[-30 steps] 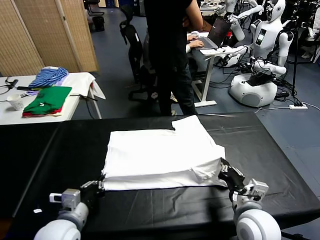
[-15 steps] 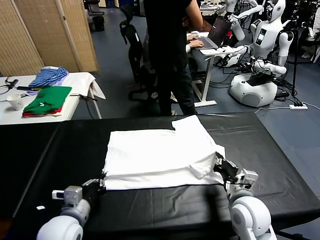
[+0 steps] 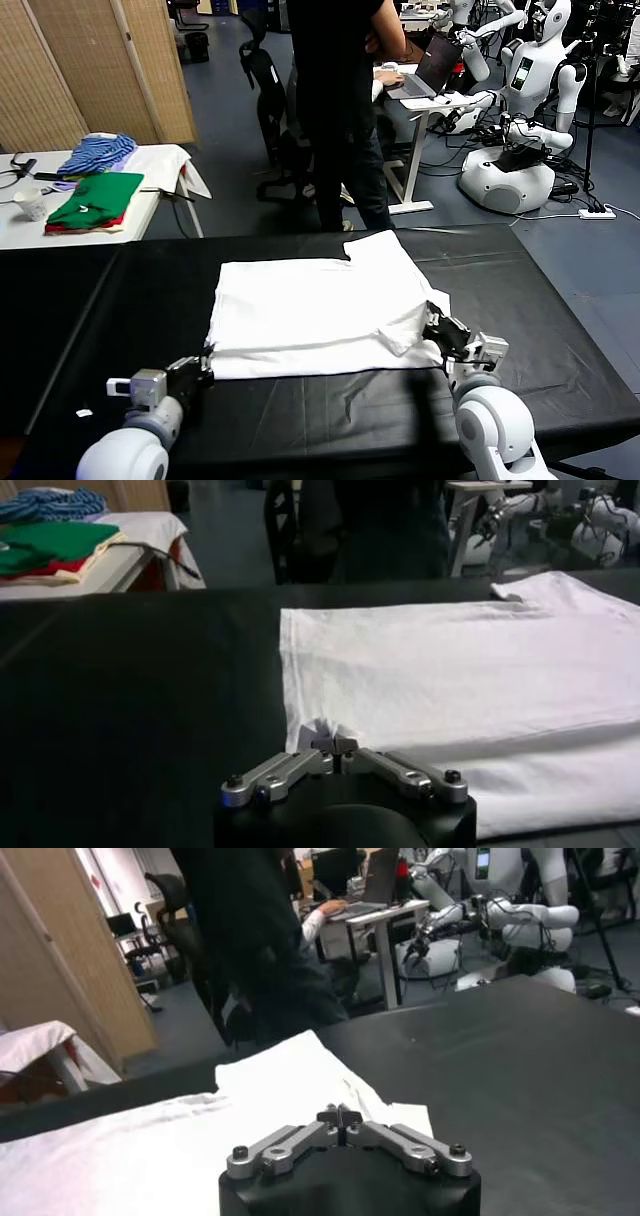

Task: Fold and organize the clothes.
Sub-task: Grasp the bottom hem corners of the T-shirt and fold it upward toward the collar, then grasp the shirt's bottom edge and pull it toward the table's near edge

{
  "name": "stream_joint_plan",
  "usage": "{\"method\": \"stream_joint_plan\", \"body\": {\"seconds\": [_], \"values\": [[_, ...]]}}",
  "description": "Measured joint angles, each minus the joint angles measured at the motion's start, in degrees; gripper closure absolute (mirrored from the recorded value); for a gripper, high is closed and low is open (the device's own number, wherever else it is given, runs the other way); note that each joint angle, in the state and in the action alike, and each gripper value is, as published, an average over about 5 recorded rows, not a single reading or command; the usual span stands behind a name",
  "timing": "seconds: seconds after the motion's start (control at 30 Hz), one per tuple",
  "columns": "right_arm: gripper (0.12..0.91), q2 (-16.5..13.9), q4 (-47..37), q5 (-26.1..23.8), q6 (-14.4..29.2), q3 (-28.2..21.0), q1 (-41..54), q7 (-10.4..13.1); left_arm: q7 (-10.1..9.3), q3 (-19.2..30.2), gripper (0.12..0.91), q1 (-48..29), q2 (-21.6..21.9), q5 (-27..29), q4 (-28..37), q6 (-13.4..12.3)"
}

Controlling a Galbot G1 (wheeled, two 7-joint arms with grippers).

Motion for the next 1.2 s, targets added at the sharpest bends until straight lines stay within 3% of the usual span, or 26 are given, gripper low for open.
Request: {"method": "stream_joint_plan", "body": {"seconds": [0.07, 0.2, 0.33, 0.43, 0.57, 0.67, 0.9, 1.2], "values": [[0.737, 0.1, -0.3, -0.4, 0.0, 0.0, 0.1, 0.0, -0.08, 0.0, 0.884, -0.2, 0.0, 0.0, 0.0, 0.0], [0.477, 0.1, -0.5, -1.5, 0.0, 0.4, 0.2, 0.0, -0.59, 0.0, 0.855, -0.5, 0.0, -0.2, 0.0, -0.2], [0.240, -0.1, -0.3, -3.0, -0.4, 0.9, 0.0, 0.1, -1.51, -0.3, 0.661, -0.7, 0.1, -0.6, 0.0, -0.5], [0.140, -0.3, 0.4, -4.8, -0.8, 1.4, -0.6, -0.2, -1.95, -0.8, 0.472, -0.7, 0.5, -0.3, -0.2, -1.0], [0.120, -0.5, 2.2, -5.8, -1.7, 2.5, -2.1, -1.9, -2.05, -1.5, 0.227, -0.1, 0.9, 1.1, -0.7, -2.7], [0.119, -0.5, 4.0, -5.8, -2.3, 3.5, -3.9, -3.0, -1.04, -2.2, 0.140, 1.1, 1.1, 1.4, -1.4, -4.2], [0.118, -0.3, 8.2, -7.2, -3.4, 6.0, -11.3, -6.6, 1.99, -2.1, 0.124, 5.9, 0.1, 1.3, -2.2, -8.7], [0.118, -0.3, 7.8, -11.4, -5.1, 6.2, -16.2, -6.8, 1.97, -1.2, 0.125, 9.2, -0.9, 2.4, 0.1, -12.0]]}}
